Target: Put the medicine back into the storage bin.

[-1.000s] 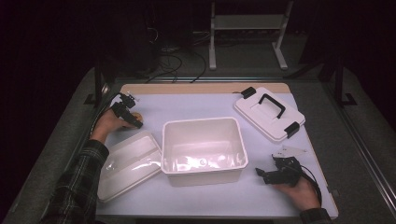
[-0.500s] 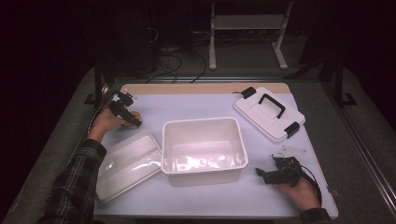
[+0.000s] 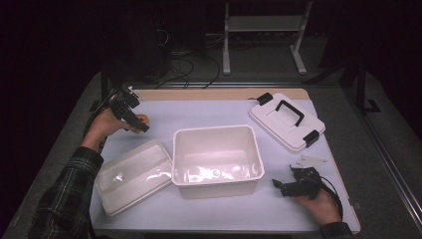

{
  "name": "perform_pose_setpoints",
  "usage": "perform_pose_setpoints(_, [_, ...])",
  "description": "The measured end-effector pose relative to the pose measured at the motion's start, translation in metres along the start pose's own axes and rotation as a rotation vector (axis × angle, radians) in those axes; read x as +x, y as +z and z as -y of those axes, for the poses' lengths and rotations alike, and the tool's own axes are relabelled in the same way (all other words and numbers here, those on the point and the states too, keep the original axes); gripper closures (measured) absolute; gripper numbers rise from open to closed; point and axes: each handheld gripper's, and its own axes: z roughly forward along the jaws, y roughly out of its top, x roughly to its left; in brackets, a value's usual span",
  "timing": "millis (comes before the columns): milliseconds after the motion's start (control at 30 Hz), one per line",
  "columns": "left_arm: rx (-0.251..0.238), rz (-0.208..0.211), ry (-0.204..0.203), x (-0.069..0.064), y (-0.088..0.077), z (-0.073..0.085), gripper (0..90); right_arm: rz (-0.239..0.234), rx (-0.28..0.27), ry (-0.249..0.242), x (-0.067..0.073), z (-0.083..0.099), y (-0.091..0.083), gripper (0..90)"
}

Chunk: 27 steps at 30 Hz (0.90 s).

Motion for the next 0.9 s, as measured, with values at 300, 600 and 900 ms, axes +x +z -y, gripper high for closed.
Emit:
perform_pose_setpoints(300, [0.0, 0.027, 0.076, -0.03, -0.028, -0.007, 19.7, 0.0, 0.0, 0.0, 0.0, 0.0, 0.0, 12.8])
perform_pose_setpoints(600, [-0.018, 0.056, 0.16, -0.064, -0.05, -0.016, 19.7, 0.0, 0.0, 0.0, 0.0, 0.0, 0.0, 12.7])
perform_pose_setpoints(900, [-0.054, 0.103, 0.252, -0.1, -0.065, -0.025, 19.7, 0.0, -0.001, 0.001, 0.0, 0.0, 0.0, 12.7])
